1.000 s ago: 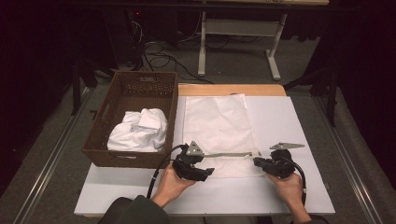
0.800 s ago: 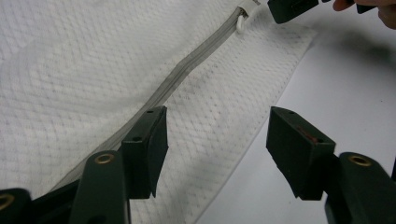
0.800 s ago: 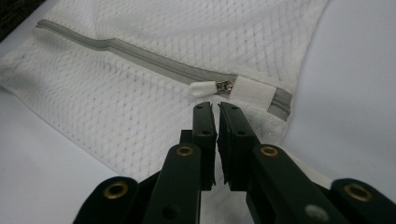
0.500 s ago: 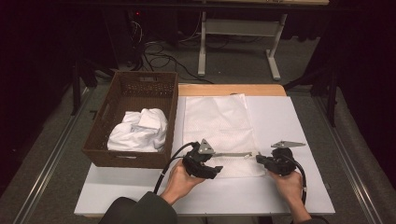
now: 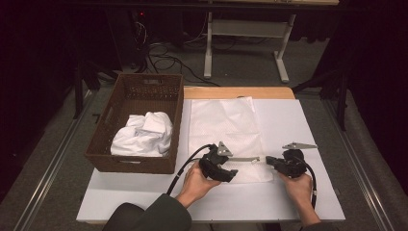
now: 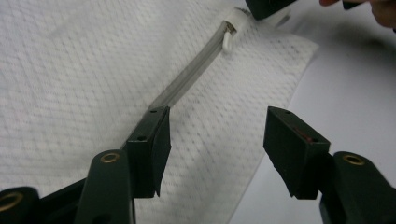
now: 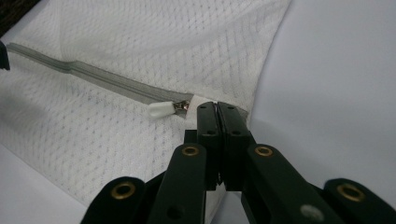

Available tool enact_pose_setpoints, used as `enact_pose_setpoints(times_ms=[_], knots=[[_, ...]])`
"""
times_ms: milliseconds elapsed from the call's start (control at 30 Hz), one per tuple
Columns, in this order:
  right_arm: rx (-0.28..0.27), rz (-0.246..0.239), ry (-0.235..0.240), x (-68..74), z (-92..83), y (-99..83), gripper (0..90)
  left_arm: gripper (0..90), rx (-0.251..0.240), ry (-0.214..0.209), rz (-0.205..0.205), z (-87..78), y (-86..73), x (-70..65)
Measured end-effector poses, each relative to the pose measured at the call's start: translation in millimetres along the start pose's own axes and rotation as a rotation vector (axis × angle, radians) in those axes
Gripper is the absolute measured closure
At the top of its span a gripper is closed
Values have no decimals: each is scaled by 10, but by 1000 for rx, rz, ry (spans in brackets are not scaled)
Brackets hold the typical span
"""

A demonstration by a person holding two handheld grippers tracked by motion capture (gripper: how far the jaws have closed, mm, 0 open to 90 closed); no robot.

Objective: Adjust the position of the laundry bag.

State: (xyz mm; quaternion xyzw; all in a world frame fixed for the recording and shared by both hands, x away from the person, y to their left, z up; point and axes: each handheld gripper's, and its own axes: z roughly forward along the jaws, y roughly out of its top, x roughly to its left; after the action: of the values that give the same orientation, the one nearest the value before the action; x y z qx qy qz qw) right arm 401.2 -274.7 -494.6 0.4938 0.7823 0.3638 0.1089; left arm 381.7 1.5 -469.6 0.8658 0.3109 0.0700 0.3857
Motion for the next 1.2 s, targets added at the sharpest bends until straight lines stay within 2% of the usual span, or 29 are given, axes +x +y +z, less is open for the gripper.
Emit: enact_pose_setpoints(times_ms=[167, 200, 233, 367, 533, 700, 767, 967, 1200], knots=[[-9, -12, -2, 6, 15, 14, 878, 409, 6, 12, 11, 75, 61, -39], [-17, -8, 2, 8, 10, 19, 871, 410, 1, 21, -8, 94, 87, -31], [-17, -10, 3, 7, 10, 19, 871, 412, -7, 12, -22, 104, 97, -20], [-7, -1, 1, -11, 16, 17, 873, 418, -12, 7, -35, 162, 129, -2], [-15, 0, -7, -17, 18, 30, 876, 451, -7, 6, -6, 259, 177, -34], [-15, 4, -7, -8, 44, 31, 876, 477, -6, 1, -6, 334, 199, -11], [-12, -10, -5, 0, 70, 38, 877, 476, 8, 2, -5, 375, 212, -3], [22, -14, -9, -2, 134, 36, 882, 469, 41, 7, 4, 523, 291, -35], [29, -7, -12, -5, 154, 32, 892, 495, 58, 5, 11, 635, 351, -87]])
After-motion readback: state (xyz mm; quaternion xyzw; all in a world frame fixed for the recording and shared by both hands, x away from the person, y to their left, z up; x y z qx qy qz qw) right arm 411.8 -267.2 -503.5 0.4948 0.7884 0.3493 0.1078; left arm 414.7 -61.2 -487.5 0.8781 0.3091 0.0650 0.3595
